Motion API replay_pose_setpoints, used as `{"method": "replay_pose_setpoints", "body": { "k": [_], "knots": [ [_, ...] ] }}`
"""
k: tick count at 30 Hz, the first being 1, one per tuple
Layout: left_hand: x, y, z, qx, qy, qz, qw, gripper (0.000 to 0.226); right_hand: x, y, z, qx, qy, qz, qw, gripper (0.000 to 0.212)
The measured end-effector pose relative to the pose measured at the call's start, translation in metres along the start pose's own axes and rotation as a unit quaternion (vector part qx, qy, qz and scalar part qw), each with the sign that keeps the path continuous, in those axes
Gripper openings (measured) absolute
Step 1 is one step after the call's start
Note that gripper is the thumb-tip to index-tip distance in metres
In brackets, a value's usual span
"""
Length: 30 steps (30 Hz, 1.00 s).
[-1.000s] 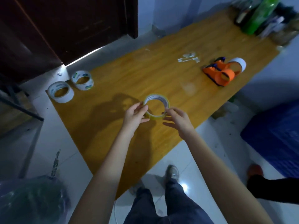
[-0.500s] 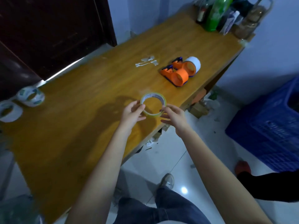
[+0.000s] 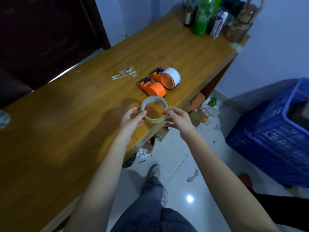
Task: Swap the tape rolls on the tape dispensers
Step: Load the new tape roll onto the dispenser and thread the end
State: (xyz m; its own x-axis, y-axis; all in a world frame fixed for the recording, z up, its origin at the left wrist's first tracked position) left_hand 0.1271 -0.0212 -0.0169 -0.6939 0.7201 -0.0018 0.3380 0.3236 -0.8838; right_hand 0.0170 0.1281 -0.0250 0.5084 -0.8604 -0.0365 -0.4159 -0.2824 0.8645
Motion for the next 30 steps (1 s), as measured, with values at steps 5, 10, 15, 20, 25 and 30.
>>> {"method": "replay_pose_setpoints", "body": {
  "k": [5, 10, 15, 20, 25, 30],
  "knots": [
    [0.022, -0.004, 0.036, -0.019, -0.002, -0.021, 1.0, 0.05, -0.016, 0.014, 0.042, 0.003, 0.025, -0.039, 0.999, 0.036],
    [0.042, -0.011, 0.078, -0.039, -0.009, -0.049, 0.998, 0.048, -0.026, 0.033, 0.088, 0.01, 0.047, -0.068, 0.997, 0.04],
    [0.055, -0.021, 0.101, -0.035, -0.036, -0.048, 0.998, 0.034, -0.03, 0.051, 0.122, 0.02, 0.08, -0.078, 0.994, 0.037],
    [0.064, -0.033, 0.11, -0.034, -0.06, -0.046, 0.997, 0.034, -0.035, 0.068, 0.145, 0.034, 0.101, -0.081, 0.991, 0.035],
    [0.074, -0.039, 0.11, -0.042, -0.097, -0.057, 0.993, 0.023, -0.039, 0.076, 0.164, 0.033, 0.134, -0.119, 0.983, 0.04],
    [0.072, -0.044, 0.106, -0.02, -0.243, -0.028, 0.969, 0.023, -0.045, 0.087, 0.173, 0.021, 0.172, -0.103, 0.979, 0.031]
  ]
}}
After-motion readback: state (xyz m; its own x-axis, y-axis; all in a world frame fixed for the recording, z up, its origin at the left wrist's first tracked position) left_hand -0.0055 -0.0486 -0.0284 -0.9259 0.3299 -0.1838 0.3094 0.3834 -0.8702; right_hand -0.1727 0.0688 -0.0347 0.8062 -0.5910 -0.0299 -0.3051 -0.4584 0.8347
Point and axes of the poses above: each hand's wrist, its own z-axis towards the middle knuckle, its own x-axis out of the palm, y = z × x, the point moved 5 cm from there along z, towards the middle knuckle, and after that the axes turned 4 degrees about -z, right-handed, at the moved point
